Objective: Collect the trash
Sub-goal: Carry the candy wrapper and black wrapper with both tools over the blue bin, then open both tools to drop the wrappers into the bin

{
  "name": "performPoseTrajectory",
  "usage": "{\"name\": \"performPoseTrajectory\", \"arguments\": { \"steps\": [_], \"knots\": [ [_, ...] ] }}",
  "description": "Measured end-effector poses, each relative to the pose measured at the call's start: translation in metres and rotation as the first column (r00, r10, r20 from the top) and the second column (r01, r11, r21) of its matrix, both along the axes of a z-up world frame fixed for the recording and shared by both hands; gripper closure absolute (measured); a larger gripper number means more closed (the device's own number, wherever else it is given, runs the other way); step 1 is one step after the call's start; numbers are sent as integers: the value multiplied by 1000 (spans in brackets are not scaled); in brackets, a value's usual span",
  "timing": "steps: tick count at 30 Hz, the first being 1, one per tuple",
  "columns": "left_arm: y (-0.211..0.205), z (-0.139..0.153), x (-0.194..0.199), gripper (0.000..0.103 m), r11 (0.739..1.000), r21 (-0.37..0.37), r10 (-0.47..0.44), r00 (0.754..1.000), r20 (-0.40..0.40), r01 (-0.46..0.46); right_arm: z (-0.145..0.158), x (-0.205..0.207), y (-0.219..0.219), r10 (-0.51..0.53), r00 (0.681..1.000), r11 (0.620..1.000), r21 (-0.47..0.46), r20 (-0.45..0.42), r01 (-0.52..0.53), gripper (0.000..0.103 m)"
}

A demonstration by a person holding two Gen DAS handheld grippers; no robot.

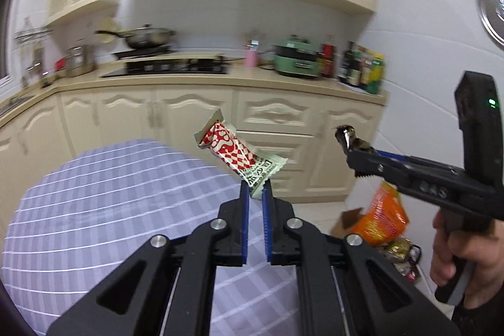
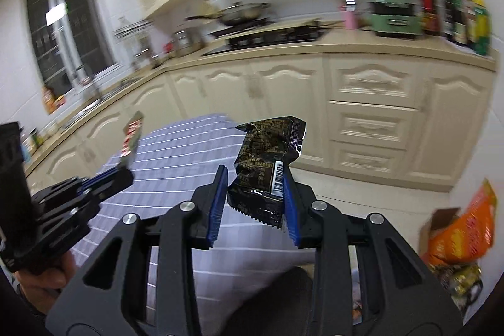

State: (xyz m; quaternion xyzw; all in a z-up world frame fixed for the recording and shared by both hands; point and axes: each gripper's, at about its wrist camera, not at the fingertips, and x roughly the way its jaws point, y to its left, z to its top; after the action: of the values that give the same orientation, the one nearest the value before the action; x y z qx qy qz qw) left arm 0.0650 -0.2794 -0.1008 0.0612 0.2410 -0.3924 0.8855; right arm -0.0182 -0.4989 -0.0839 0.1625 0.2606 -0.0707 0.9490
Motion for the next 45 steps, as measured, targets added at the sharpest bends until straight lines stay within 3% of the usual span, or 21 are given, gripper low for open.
{"name": "performPoseTrajectory", "arguments": {
  "steps": [8, 14, 17, 25, 30, 32, 33, 34, 36, 39, 45],
  "knots": [
    [-88, -37, -45, 96, 979, 53, -191, 979, -64, 195, -44, -62, -88, -199, 976, 977, 57, -88, 205, 70],
    [-151, -101, -66, 96, 932, 165, -297, 940, -168, 324, -113, -83, -135, -260, 942, 942, 160, -214, 296, 69],
    [-180, -144, -69, 96, 898, 224, -324, 914, -242, 378, -155, -85, -156, -267, 920, 916, 221, -286, 334, 69],
    [-230, -236, -61, 96, 816, 327, -333, 849, -409, 477, -224, -86, -182, -248, 891, 864, 329, -380, 382, 69],
    [-252, -277, -44, 95, 792, 333, -306, 804, -509, 512, -257, -79, -192, -230, 877, 837, 374, -422, 400, 66],
    [-259, -289, -36, 90, 782, 355, -283, 799, -530, 513, -273, -76, -197, -218, 869, 824, 394, -444, 407, 61],
    [-263, -295, -32, 73, 774, 376, -267, 800, -537, 510, -282, -74, -199, -216, 858, 816, 397, -466, 421, 55],
    [-263, -298, -30, 48, 774, 382, -258, 802, -538, 505, -290, -74, -201, -218, 852, 804, 406, -477, 433, 48],
    [-258, -297, -26, 24, 792, 383, -245, 821, -515, 476, -299, -78, -204, -238, 841, 782, 418, -485, 462, 24],
    [-250, -287, -24, 15, 809, 381, -236, 840, -488, 448, -305, -87, -206, -266, 825, 755, 425, -498, 500, 6],
    [-237, -255, -22, 12, 847, 373, -218, 887, -408, 379, -295, -95, -206, -309, 811, 738, 413, -498, 534, 6]
  ]
}}
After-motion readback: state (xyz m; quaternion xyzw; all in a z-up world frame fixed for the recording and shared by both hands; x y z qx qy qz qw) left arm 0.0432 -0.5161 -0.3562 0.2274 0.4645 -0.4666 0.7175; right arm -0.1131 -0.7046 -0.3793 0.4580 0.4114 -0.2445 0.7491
